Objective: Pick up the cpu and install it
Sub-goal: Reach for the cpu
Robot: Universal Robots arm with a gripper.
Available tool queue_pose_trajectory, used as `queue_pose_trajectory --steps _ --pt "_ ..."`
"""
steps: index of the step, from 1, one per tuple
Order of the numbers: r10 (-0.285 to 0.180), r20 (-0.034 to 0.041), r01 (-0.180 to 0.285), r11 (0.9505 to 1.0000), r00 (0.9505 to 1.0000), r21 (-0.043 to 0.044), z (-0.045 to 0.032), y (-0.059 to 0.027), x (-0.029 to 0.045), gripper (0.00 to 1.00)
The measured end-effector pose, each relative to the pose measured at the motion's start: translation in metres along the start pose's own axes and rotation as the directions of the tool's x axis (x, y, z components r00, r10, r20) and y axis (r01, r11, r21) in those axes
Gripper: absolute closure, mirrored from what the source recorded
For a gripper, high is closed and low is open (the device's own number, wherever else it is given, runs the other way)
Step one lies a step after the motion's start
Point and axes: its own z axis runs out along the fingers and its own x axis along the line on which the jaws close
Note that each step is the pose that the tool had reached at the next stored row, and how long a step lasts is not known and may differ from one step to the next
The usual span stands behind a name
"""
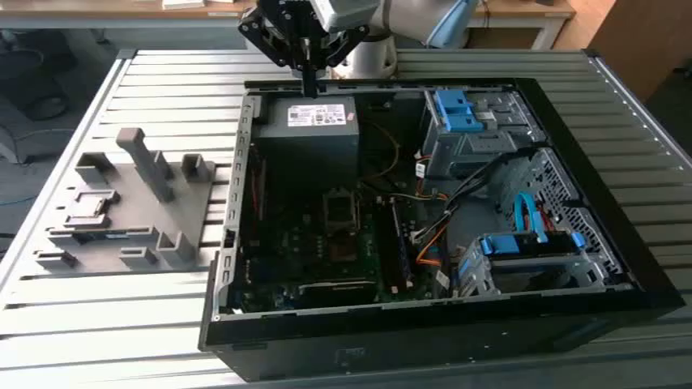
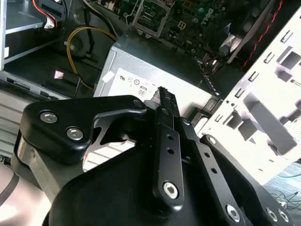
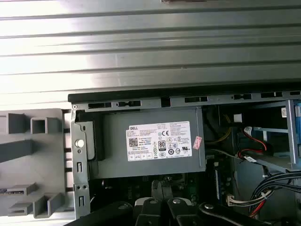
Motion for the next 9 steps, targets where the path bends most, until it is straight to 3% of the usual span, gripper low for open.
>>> queue_pose_trajectory --steps 6,9 --pt "0.0 0.0 0.0 1.0 1.0 0.0 0.0 -0.0001 0.0008 0.9" --pt "0.0 0.0004 0.0 1.0 1.0 0.0 -0.0003 -0.0007 0.009 0.9"
